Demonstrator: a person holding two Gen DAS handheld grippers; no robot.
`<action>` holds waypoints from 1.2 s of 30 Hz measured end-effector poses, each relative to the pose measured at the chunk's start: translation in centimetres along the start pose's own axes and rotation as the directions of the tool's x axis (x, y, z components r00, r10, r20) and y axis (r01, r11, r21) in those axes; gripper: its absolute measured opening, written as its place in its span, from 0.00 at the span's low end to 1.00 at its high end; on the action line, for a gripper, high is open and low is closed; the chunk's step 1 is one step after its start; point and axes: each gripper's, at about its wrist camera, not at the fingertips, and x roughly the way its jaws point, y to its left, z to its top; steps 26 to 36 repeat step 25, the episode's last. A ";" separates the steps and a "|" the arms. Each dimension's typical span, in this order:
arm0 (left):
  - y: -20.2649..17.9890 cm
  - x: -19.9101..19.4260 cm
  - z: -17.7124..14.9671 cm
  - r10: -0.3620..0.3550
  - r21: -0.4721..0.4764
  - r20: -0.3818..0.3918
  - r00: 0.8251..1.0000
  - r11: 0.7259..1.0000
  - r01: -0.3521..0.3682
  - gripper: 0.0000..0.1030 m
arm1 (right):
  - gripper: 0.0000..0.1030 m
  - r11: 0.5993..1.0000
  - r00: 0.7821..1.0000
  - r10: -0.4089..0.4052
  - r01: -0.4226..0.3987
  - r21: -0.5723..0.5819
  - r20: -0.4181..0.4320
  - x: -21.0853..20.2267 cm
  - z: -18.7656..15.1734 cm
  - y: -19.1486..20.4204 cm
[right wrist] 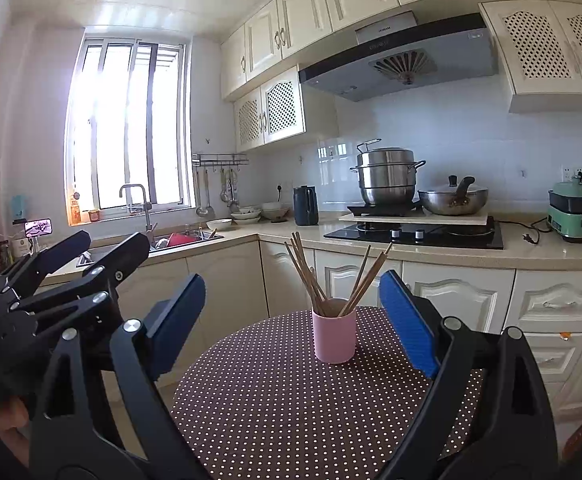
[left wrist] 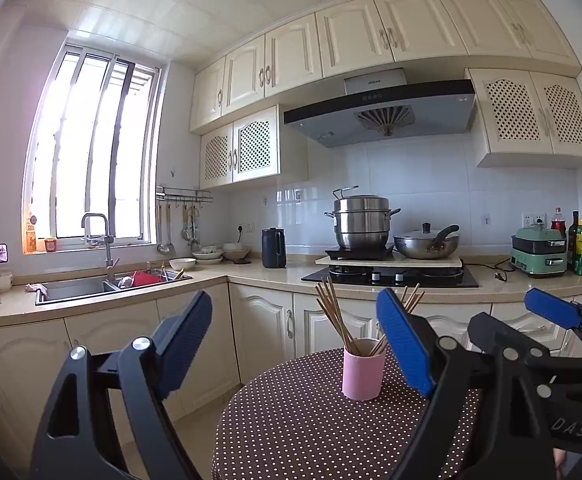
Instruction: Organize utensils
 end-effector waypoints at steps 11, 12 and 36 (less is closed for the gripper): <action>-0.1 1.8 0.0 0.040 0.015 -0.005 0.999 0.999 -0.040 0.80 | 0.85 0.999 1.000 0.020 -0.019 0.029 -0.021 2.1 -0.1 -0.3; -0.1 2.0 0.0 0.040 0.016 -0.005 0.999 0.999 -0.040 0.80 | 0.85 0.999 1.000 0.019 -0.019 0.031 -0.020 2.3 -0.1 -0.4; -1.1 7.5 -1.6 0.027 0.009 -0.098 0.995 1.000 -0.026 0.80 | 0.86 0.999 0.995 0.008 -0.003 0.053 -0.098 6.7 -1.2 -2.5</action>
